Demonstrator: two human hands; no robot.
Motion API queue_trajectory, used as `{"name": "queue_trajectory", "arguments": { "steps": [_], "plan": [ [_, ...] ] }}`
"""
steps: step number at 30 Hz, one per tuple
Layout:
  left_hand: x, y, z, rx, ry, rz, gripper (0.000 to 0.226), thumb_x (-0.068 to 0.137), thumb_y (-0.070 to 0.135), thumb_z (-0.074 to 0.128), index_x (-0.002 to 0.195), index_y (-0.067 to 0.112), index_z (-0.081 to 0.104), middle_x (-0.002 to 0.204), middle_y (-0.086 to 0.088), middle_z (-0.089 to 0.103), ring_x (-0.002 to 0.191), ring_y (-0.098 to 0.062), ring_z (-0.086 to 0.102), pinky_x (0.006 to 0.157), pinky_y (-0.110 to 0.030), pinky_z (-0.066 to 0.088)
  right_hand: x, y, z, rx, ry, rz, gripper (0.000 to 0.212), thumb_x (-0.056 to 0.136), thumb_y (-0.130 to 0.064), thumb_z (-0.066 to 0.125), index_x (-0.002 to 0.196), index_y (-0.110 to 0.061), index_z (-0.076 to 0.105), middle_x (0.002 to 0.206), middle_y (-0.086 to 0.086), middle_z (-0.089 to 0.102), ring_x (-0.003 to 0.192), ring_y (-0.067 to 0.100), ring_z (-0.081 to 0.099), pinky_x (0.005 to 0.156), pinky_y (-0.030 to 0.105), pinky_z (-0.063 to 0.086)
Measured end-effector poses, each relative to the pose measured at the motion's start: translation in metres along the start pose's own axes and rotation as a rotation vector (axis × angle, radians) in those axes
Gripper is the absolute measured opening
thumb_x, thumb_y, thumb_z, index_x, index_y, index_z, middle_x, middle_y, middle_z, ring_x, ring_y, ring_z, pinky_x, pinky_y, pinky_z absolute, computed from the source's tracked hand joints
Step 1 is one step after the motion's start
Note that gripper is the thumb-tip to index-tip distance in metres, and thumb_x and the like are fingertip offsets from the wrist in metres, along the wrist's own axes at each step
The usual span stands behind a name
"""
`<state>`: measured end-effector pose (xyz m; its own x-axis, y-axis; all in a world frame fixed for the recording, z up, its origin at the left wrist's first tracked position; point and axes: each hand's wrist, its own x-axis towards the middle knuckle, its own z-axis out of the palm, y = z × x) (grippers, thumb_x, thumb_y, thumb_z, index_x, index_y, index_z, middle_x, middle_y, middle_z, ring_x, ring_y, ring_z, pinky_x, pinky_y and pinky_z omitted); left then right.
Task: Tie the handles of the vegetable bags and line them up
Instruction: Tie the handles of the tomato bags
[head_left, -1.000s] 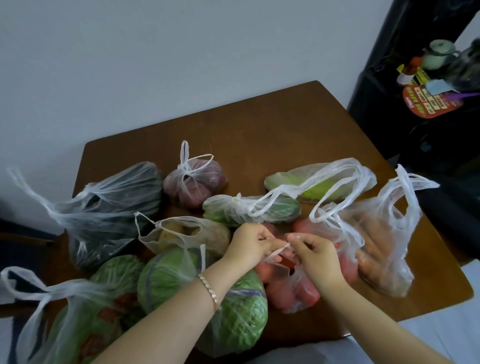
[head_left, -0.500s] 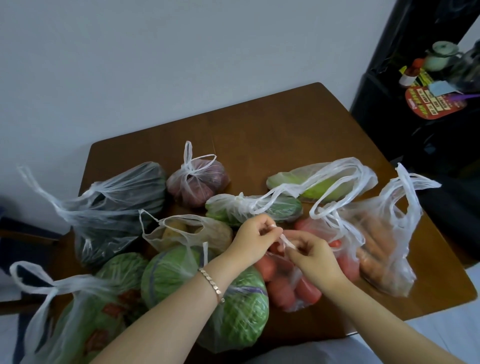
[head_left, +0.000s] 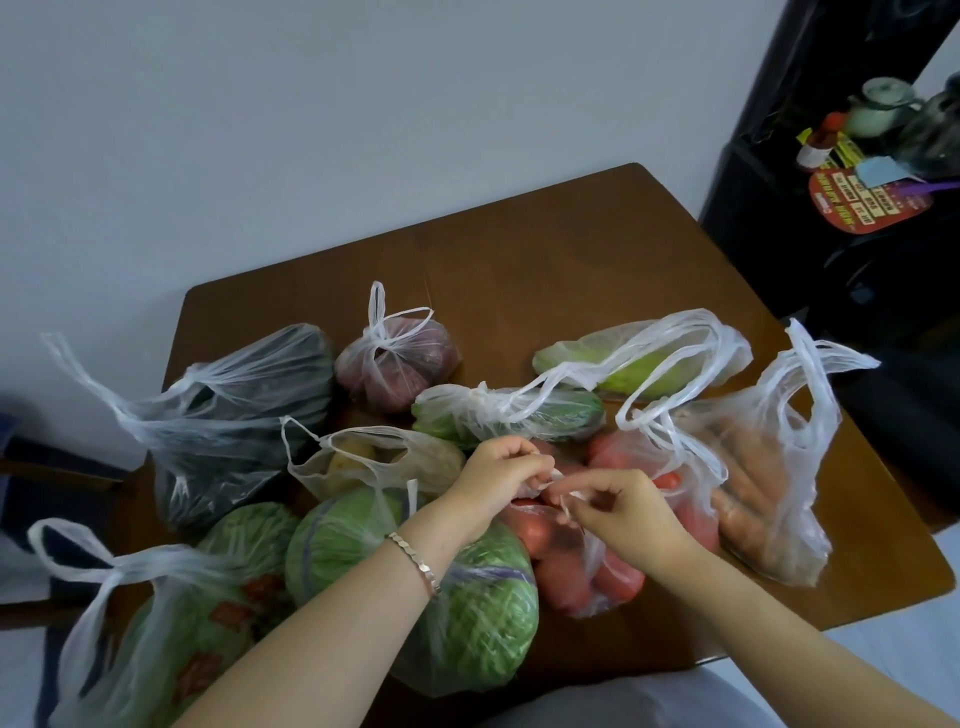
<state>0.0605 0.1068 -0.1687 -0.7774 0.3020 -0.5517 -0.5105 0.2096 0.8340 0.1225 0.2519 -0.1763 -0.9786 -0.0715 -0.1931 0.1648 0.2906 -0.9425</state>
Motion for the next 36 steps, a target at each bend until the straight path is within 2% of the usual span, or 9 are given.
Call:
{"name": "queue_trajectory", "arguments": {
  "steps": [4, 10, 14, 18, 23, 27, 29, 33, 36],
  "plan": [
    [-0.002, -0.001, 0.002, -0.031, -0.038, -0.024, 0.025, 0.085, 0.003, 0.059, 0.062, 0.011, 0.054, 0.057, 0.000, 0.066, 0.062, -0.015, 0.057, 0.069, -0.028, 0.049, 0.002, 0.004, -0.001, 0.091, -0.076, -0.025, 0.052, 0.075, 0.013, 0.063, 0.071, -0.037, 0.072, 0.076, 0.001, 0.070, 0.058, 0.007, 0.064, 0.063, 0.021, 0.054],
    [-0.002, 0.000, 0.002, -0.056, -0.033, -0.050, 0.029, 0.085, 0.004, 0.057, 0.058, 0.013, 0.055, 0.050, 0.004, 0.058, 0.056, -0.011, 0.052, 0.062, -0.022, 0.044, 0.005, -0.005, 0.005, 0.020, 0.108, -0.085, 0.024, 0.078, -0.007, 0.069, 0.065, -0.027, 0.064, 0.080, -0.004, 0.056, 0.068, -0.004, 0.058, 0.067, 0.006, 0.045],
    [0.008, 0.008, -0.006, 0.560, 0.055, 0.172, 0.032, 0.089, 0.017, 0.053, 0.058, 0.017, 0.045, 0.058, 0.004, 0.043, 0.056, -0.008, 0.039, 0.056, -0.022, 0.033, 0.001, -0.003, 0.006, 0.038, 0.160, -0.173, 0.016, 0.083, -0.034, 0.053, 0.068, -0.031, 0.059, 0.093, -0.010, 0.053, 0.091, -0.008, 0.050, 0.083, 0.003, 0.037],
    [0.023, 0.005, -0.034, 1.238, 0.039, 0.511, 0.027, 0.094, 0.031, 0.047, 0.082, 0.010, 0.059, 0.087, -0.008, 0.060, 0.082, -0.018, 0.047, 0.078, -0.032, 0.036, -0.013, 0.027, 0.006, 0.229, 0.160, -0.004, 0.027, 0.079, -0.033, 0.055, 0.055, -0.019, 0.058, 0.057, -0.003, 0.055, 0.061, 0.002, 0.050, 0.061, 0.017, 0.042],
    [0.044, -0.019, -0.046, 1.807, 0.046, 0.334, 0.040, 0.098, 0.037, 0.033, 0.121, 0.010, 0.053, 0.128, -0.008, 0.052, 0.124, -0.028, 0.038, 0.098, -0.036, 0.030, -0.024, 0.070, 0.003, 0.067, 0.080, 0.255, 0.047, 0.087, -0.019, 0.058, 0.042, -0.019, 0.043, 0.043, -0.007, 0.040, 0.050, 0.006, 0.038, 0.056, 0.028, 0.033],
    [0.041, -0.013, -0.031, 1.510, 0.187, 0.156, 0.031, 0.094, 0.035, 0.045, 0.094, 0.010, 0.064, 0.100, -0.009, 0.065, 0.101, -0.028, 0.058, 0.081, -0.034, 0.043, -0.020, 0.063, -0.003, 0.028, 0.058, 0.352, 0.046, 0.082, -0.021, 0.058, 0.040, -0.018, 0.041, 0.045, -0.004, 0.040, 0.053, 0.012, 0.038, 0.057, 0.029, 0.032],
    [0.037, 0.004, -0.030, 0.895, 0.213, -0.009, 0.030, 0.088, 0.025, 0.056, 0.063, 0.009, 0.060, 0.067, -0.005, 0.063, 0.077, -0.025, 0.061, 0.067, -0.031, 0.045, -0.018, 0.052, -0.005, 0.208, 0.099, 0.341, 0.030, 0.069, -0.021, 0.053, 0.040, -0.017, 0.043, 0.052, 0.008, 0.042, 0.056, 0.018, 0.038, 0.059, 0.032, 0.031],
    [0.021, 0.018, -0.015, -0.362, -0.077, -0.180, 0.044, 0.094, 0.011, 0.041, 0.050, 0.009, 0.049, 0.054, -0.005, 0.057, 0.056, -0.016, 0.059, 0.075, -0.034, 0.050, -0.006, 0.031, -0.001, 0.666, 0.128, 0.296, 0.017, 0.061, -0.009, 0.047, 0.044, -0.009, 0.049, 0.051, 0.012, 0.049, 0.050, 0.018, 0.048, 0.053, 0.024, 0.040],
    [0.016, -0.001, -0.003, -0.095, -0.181, -0.170, 0.026, 0.091, 0.008, 0.047, 0.077, 0.005, 0.069, 0.073, -0.008, 0.063, 0.041, -0.003, 0.044, 0.050, -0.017, 0.039, 0.001, 0.023, 0.003, 0.744, 0.202, 0.279, 0.019, 0.064, -0.007, 0.049, 0.045, -0.007, 0.048, 0.043, 0.007, 0.048, 0.046, 0.017, 0.044, 0.049, 0.023, 0.038]
  ]
}}
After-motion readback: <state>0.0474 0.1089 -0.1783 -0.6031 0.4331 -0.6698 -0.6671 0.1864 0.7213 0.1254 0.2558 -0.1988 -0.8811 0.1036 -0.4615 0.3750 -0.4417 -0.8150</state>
